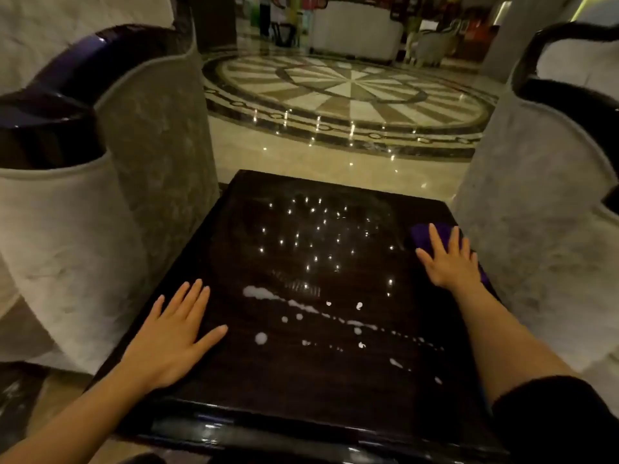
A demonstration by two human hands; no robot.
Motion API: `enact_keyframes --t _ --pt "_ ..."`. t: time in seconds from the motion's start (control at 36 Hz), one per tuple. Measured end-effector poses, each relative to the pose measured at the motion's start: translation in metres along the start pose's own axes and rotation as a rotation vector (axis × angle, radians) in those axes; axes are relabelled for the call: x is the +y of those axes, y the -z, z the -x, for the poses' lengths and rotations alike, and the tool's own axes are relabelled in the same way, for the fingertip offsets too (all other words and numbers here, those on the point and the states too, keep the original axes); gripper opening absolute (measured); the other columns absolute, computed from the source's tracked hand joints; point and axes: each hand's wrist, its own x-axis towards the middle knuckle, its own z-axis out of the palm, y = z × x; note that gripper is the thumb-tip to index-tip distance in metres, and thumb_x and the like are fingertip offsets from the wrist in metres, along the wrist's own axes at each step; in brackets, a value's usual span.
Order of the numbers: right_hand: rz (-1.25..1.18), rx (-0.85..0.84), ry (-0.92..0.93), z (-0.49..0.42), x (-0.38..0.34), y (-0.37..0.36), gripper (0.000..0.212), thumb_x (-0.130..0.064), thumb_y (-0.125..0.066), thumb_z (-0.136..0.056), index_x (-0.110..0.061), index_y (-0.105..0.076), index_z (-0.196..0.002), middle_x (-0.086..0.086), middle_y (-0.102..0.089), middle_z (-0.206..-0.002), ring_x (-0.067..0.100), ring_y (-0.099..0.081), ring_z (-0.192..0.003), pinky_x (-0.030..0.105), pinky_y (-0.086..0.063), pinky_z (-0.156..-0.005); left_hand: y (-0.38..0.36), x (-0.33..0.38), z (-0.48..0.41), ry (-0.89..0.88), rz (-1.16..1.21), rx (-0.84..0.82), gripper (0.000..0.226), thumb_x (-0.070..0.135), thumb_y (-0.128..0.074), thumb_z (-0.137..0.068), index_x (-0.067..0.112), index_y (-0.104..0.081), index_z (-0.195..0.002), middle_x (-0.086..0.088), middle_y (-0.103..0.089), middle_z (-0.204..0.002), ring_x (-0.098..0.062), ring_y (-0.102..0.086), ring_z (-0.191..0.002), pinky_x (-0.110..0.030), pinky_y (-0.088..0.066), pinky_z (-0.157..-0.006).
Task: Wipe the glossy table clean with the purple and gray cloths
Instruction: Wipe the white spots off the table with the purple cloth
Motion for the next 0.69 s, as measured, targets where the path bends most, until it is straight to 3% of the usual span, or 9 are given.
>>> enact_keyframes --t 0.19,0.33,0.39,0.44,0.69 --pt "0.019 -0.097 -0.097 -0.016 0.008 -0.011 0.058 -0.054 -0.021 -0.092 -0.035 0.004 -0.141 0.019 0.005 -0.154 0.039 -0.005 -0.139 0.051 -0.009 -0.112 -0.006 -0.001 -0.001 0.002 -0.033 0.031 0.096 0.076 0.013 -0.054 0.019 0.022 -0.13 0.003 0.018 -0.151 -0.005 0.025 -0.13 -0.036 0.007 -0.115" --pt "0.063 -0.11 -0.123 -0.019 0.005 -0.008 0.054 -0.05 -0.022 -0.094 -0.034 -0.001 -0.142 0.018 -0.004 -0.154 0.041 -0.014 -0.137 0.051 -0.015 -0.111 -0.005 0.002 -0.001 -0.012 -0.06 0.024 0.113 0.085 0.025 -0.044 0.018 0.02 -0.135 0.007 0.024 -0.143 -0.005 0.024 -0.13 -0.035 0.007 -0.115" --pt "0.065 -0.107 -0.109 -0.017 0.004 -0.007 0.052 -0.045 -0.023 -0.096 -0.033 -0.003 -0.142 0.017 -0.006 -0.154 0.042 -0.015 -0.136 0.052 -0.017 -0.11 -0.006 0.002 -0.002 -0.004 -0.068 0.031 0.096 0.08 0.009 -0.066 0.017 0.018 -0.137 0.005 0.023 -0.146 -0.005 0.024 -0.129 -0.035 0.007 -0.115" --pt "0.065 -0.103 -0.091 -0.016 0.003 -0.006 0.05 -0.042 -0.023 -0.097 -0.031 -0.004 -0.143 0.016 -0.007 -0.154 0.042 -0.016 -0.136 0.052 -0.019 -0.109 -0.008 0.002 -0.003 0.009 -0.064 0.038 0.078 0.064 -0.014 -0.086 0.016 0.014 -0.14 0.0 0.017 -0.152 -0.006 0.024 -0.13 -0.035 0.007 -0.116" --pt "0.069 -0.115 0.054 0.002 -0.041 -0.011 0.049 -0.04 -0.022 -0.097 -0.03 -0.006 -0.143 0.012 -0.009 -0.154 0.038 -0.016 -0.137 0.048 -0.022 -0.109 -0.006 0.004 -0.001 0.015 -0.043 0.039 0.074 0.057 -0.022 -0.09 0.014 0.01 -0.142 -0.003 0.012 -0.154 -0.014 0.016 -0.14 -0.035 0.006 -0.115"
